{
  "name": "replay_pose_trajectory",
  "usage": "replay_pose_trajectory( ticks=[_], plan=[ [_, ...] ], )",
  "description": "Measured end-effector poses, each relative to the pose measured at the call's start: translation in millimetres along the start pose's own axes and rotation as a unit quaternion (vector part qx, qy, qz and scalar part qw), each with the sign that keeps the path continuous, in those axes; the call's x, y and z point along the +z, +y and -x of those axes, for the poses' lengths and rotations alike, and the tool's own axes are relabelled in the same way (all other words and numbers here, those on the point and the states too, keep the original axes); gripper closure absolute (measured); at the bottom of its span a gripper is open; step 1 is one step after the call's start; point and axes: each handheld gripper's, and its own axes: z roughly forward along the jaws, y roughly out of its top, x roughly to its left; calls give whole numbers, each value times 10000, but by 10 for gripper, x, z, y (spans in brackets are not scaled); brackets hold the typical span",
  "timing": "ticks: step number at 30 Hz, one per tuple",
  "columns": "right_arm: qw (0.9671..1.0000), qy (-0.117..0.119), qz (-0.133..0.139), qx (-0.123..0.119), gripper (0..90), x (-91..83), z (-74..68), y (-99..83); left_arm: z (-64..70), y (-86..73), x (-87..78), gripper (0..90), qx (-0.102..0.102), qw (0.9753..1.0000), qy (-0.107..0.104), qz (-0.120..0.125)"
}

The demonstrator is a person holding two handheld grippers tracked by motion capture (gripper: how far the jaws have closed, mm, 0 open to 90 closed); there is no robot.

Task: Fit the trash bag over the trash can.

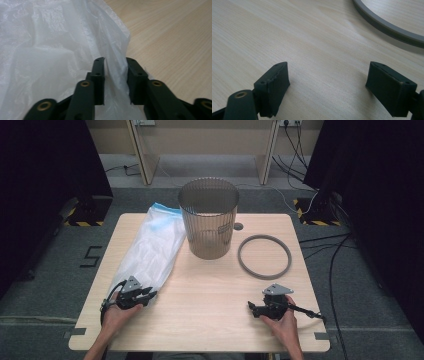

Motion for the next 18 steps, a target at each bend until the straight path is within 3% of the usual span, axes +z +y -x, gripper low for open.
replay_pose_trajectory(
  ticks=[5,9,11,13,14,18],
  plan=[
    [10000,20,1,-11,179,4,4,3,-79,47,55,836,-131,9997,-195,13],
    [10000,26,3,-36,176,11,11,9,-162,155,77,860,-144,9997,-178,-53],
    [10000,29,-5,-13,175,12,8,11,-213,241,60,863,-185,9995,-238,23],
    [10000,30,-5,-14,175,12,9,11,-293,391,32,864,-329,9984,-442,117],
    [10000,30,-5,-14,175,12,9,11,-293,391,32,865,-329,9984,-442,117],
    [10000,52,-13,-43,173,16,16,15,-431,650,-38,866,-509,9970,-535,248]
  ],
)
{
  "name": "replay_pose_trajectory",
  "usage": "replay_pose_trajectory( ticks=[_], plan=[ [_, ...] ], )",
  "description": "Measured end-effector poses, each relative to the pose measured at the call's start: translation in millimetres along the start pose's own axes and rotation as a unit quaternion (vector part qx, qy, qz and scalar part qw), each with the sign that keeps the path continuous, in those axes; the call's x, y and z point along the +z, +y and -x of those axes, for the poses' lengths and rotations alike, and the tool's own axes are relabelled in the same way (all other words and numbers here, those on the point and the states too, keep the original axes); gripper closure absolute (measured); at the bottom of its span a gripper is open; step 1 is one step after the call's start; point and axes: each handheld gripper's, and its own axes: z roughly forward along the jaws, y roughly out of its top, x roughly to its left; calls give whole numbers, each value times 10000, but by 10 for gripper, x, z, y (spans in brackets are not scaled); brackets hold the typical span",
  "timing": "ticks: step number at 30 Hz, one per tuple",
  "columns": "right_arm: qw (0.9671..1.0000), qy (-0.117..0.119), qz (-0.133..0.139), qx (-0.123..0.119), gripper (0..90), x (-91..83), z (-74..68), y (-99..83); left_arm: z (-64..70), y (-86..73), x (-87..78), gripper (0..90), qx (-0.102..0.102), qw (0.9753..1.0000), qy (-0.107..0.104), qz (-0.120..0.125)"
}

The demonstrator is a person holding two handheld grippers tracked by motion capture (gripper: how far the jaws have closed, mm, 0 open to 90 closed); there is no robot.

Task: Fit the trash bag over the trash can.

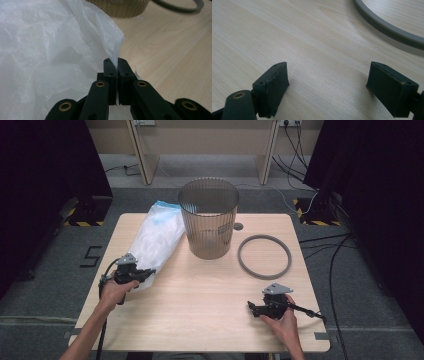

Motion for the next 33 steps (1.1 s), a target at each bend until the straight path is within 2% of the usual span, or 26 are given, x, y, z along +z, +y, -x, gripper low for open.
replay_pose_trajectory(
  ticks=[1,3,4,6,7,14,17,20,21,22,23,25,28,29,30,33],
  plan=[
    [10000,0,0,0,173,0,0,0,0,0,0,866,0,10000,0,0],
    [10000,5,1,-2,172,3,2,2,-59,181,-39,866,-114,9999,-41,107],
    [10000,5,1,-2,172,3,2,2,-59,181,-39,867,-114,9999,-41,107],
    [10000,8,3,-9,171,5,4,4,-87,354,-72,869,-172,9997,-43,194],
    [10000,8,3,-9,171,5,4,4,-87,354,-72,870,-172,9997,-43,194],
    [10000,20,19,-41,170,16,13,12,-179,806,-141,873,-420,9982,-129,404],
    [10000,28,9,-15,169,17,10,14,-274,1073,-187,877,-649,9962,-150,565],
    [10000,33,12,-34,169,19,14,15,-308,1272,-219,878,-780,9946,-176,656],
    [10000,33,12,-34,169,19,14,15,-308,1272,-219,878,-780,9946,-176,656],
    [10000,35,14,-36,169,21,17,17,-312,1339,-229,878,-798,9944,-176,676],
    [10000,35,13,-29,169,25,18,21,-313,1474,-250,878,-815,9939,-141,730],
    [10000,47,2,-36,169,26,21,24,-304,1612,-271,878,-790,9939,-76,763],
    [10000,47,1,-38,169,26,21,24,-292,1747,-284,878,-760,9940,-16,781],
    [10000,52,4,-30,169,27,20,24,-296,1876,-289,878,-707,9946,124,750],
    [10000,52,4,-30,169,27,20,24,-296,1876,-289,878,-707,9946,124,750],
    [10000,47,6,-25,168,31,21,28,-301,2051,-274,878,-751,9939,191,785]
  ],
)
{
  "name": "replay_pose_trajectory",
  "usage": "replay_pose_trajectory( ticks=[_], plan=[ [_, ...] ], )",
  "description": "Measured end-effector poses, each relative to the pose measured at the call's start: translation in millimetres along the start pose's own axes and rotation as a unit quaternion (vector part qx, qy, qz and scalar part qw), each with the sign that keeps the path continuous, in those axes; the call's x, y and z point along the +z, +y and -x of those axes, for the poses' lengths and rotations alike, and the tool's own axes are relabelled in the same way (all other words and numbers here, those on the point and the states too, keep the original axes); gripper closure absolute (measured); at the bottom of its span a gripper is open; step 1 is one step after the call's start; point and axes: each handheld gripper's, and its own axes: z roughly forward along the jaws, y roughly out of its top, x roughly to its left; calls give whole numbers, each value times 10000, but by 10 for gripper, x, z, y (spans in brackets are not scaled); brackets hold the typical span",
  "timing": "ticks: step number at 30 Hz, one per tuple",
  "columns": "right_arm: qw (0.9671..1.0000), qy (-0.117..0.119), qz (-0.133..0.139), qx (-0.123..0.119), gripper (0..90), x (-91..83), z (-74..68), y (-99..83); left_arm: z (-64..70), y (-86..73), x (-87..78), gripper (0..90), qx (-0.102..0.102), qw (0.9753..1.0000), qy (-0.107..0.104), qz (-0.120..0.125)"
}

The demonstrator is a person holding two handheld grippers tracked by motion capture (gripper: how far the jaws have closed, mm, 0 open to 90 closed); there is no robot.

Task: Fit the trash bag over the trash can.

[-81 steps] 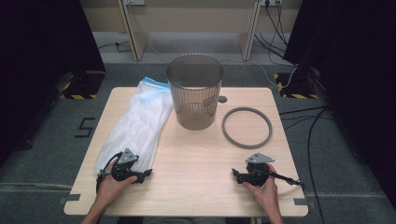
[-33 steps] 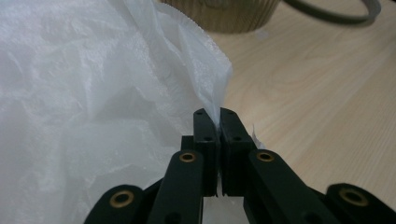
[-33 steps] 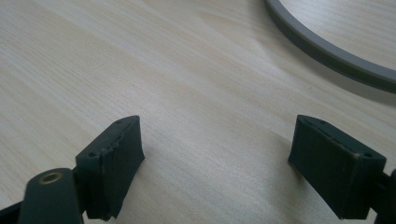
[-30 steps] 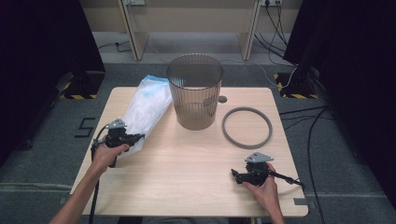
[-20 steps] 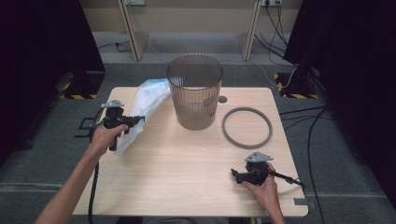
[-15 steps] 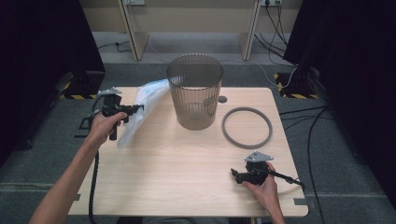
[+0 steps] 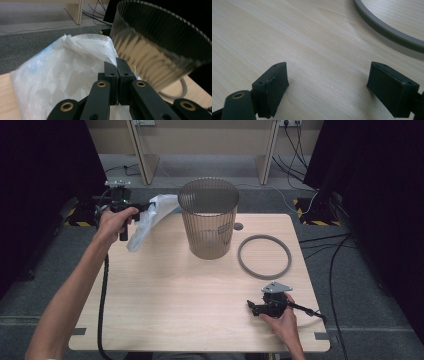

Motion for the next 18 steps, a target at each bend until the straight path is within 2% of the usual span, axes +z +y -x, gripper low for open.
replay_pose_trajectory(
  ticks=[1,2,5,9,13,14,15,18],
  plan=[
    [10000,5,-8,23,168,-1,-3,1,24,68,24,878,-3,10000,5,32],
    [10000,3,-3,24,168,0,-3,1,24,68,24,878,-3,10000,5,32],
    [10000,3,-5,27,168,1,-3,2,101,256,100,878,-46,9998,1,173],
    [10000,-1,-12,20,168,0,-4,2,163,372,183,878,-60,9997,10,219],
    [10000,1,-15,33,168,0,-4,2,339,563,313,879,38,9996,21,267],
    [10000,1,-15,33,168,0,-4,2,339,563,313,879,38,9996,21,267],
    [10000,7,-13,11,167,0,0,3,413,646,361,879,114,9995,8,280],
    [10000,9,-10,-2,167,1,2,3,478,729,418,879,103,9994,-15,336]
  ],
)
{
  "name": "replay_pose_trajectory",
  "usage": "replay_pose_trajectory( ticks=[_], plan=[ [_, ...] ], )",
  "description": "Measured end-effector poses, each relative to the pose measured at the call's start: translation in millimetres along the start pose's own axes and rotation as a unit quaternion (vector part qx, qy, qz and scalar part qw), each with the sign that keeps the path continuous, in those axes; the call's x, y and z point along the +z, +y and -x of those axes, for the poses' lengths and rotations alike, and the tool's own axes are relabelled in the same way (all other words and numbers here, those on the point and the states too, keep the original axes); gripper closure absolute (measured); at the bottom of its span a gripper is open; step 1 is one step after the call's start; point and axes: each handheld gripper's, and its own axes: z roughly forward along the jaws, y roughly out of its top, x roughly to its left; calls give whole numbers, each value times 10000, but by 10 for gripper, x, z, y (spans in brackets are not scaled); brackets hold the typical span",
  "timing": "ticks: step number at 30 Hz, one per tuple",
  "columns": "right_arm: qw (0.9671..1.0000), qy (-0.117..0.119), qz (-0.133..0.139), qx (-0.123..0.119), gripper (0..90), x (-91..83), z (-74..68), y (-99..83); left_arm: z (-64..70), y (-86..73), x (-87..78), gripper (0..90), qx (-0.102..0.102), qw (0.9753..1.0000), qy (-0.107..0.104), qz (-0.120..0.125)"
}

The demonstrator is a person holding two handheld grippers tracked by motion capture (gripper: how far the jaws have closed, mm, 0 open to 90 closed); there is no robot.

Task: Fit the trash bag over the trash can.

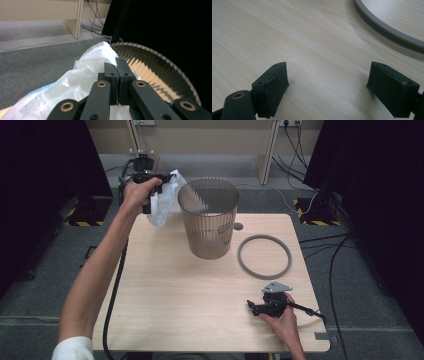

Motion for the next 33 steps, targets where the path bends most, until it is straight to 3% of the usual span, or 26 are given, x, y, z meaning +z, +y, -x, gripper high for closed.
replay_pose_trajectory(
  ticks=[3,4,7,8,15,16,19,23,24,25,26,27,28,30,33],
  plan=[
    [10000,5,3,-6,167,1,2,0,104,100,114,879,-30,10000,-7,49],
    [10000,9,1,-18,166,1,4,1,199,140,202,879,29,10000,-17,43],
    [10000,15,-2,-15,166,1,5,2,301,168,287,879,109,9999,-74,8],
    [10000,15,-2,-23,166,2,7,2,409,182,370,879,214,9997,-127,-52],
    [9999,114,-74,40,205,-12,37,25,696,112,604,879,456,9979,-353,-288],
    [9994,291,-6,175,245,-57,104,80,743,83,651,878,514,9971,-425,-375],
    [9991,295,154,266,246,-114,159,154,824,18,736,877,625,9955,-498,-502],
    [9987,88,463,169,249,-285,297,462,905,-65,814,876,838,9925,-541,-706],
    [9980,-33,626,108,254,-370,370,695,921,-85,829,875,873,9916,-575,-758],
    [9980,-33,626,108,254,-370,370,695,930,-95,834,875,901,9910,-596,-787],
    [9973,-184,714,-4,254,-429,431,922,943,-126,838,875,966,9898,-631,-839],
    [9973,-184,714,-4,254,-429,431,922,943,-126,838,875,966,9898,-631,-839],
    [9965,-225,803,-74,256,-471,481,1159,938,-162,841,875,1013,9889,-626,-888],
    [9962,-216,833,-95,269,-481,499,1250,932,-180,843,875,1006,9888,-642,-900],
    [9957,-89,913,-157,324,-510,578,1643,920,-226,845,874,1117,9868,-609,-999]
  ],
)
